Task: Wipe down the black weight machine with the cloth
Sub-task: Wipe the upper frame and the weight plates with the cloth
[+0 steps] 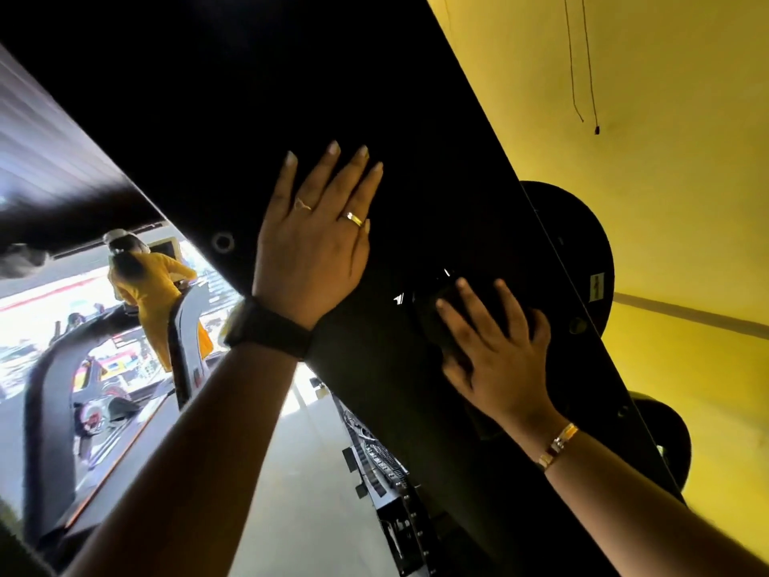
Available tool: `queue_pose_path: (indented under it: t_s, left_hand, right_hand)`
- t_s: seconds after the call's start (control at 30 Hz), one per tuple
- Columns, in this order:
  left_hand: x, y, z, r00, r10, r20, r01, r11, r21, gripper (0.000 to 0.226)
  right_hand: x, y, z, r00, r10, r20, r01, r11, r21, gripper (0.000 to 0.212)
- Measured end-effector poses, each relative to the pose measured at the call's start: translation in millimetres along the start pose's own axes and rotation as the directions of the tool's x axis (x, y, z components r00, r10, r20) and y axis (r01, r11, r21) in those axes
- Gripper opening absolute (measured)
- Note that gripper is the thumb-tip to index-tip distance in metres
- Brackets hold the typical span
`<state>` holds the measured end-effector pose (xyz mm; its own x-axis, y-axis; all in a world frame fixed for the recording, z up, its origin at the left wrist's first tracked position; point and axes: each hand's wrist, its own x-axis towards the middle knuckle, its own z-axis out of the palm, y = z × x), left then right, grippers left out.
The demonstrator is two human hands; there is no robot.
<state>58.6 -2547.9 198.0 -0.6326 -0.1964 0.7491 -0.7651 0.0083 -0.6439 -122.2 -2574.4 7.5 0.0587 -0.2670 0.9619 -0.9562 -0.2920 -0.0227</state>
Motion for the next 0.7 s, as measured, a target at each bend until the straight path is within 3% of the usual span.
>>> queue_pose_path:
  t_s: [0.1,0.3,0.43,0.7]
  left_hand:
    - [-4,21,7,0.998,-0.058,-0.001,0.058,0.998,-0.036,0.052]
    - [-13,62,19,0.988,-0.151,0.015,0.151,0.987,-0.058,0.053]
    - [-20,70,26,0.987,-0.158,0.04,0.158,0.987,0.009,0.054]
    - [-20,72,29,0.986,-0.164,-0.02,0.164,0.986,0.019,0.057]
  right_hand:
    - [34,9,-8,1.0,-0.004,-0.017,0.005,0.999,0.037,0.069]
    - [97,38,-23,0.954,0.3,-0.015,-0.294,0.945,0.146,0.065]
    - [51,39,-8,0.961,0.275,-0.035,-0.272,0.959,0.075,0.065]
    - [-47,42,16,0.949,0.302,0.092,-0.303,0.953,0.004,0.059]
